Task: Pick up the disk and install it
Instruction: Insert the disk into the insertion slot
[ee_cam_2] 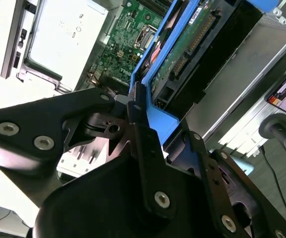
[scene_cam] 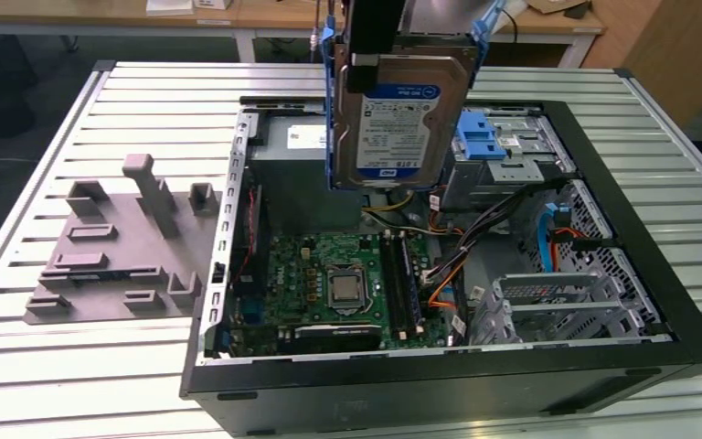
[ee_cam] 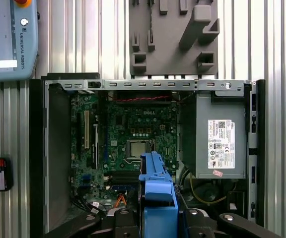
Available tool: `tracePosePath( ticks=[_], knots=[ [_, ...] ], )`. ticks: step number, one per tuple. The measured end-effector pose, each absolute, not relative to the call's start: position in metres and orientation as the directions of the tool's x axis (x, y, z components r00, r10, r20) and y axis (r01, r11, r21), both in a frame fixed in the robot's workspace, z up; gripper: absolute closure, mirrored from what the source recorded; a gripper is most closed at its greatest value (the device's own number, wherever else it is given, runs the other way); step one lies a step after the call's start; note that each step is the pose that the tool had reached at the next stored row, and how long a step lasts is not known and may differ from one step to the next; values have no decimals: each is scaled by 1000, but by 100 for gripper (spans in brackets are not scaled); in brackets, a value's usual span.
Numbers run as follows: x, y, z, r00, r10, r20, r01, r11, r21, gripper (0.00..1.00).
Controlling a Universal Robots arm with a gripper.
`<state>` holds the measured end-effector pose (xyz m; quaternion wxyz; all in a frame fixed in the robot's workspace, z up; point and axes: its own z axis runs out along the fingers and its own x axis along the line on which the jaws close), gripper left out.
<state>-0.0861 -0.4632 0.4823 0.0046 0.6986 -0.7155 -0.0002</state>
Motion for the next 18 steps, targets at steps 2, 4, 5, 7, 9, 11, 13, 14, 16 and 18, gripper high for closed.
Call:
tracePosePath(
  ticks=[2,4,5,7,9,11,13,14,16,18],
  knots=[
    [-82,-463,482,-24,-1000,6,-1000,24,7,64],
    [-79,-463,482,-24,-1000,6,-1000,24,7,64],
    [-78,-463,482,-24,-1000,6,-1000,24,7,64],
    [-77,-463,482,-24,-1000,6,-1000,24,7,64],
    [-77,-465,481,-24,-1000,6,-1000,24,7,64],
    [-77,-467,481,-24,-1000,6,-1000,24,7,64],
    [-77,-469,481,-24,-1000,6,-1000,24,7,64],
    [-77,-471,481,-24,-1000,6,-1000,24,7,64],
    [-77,-474,481,-24,-1000,6,-1000,24,7,64],
    [-77,-478,480,-24,-1000,6,-1000,24,7,64]
  ],
)
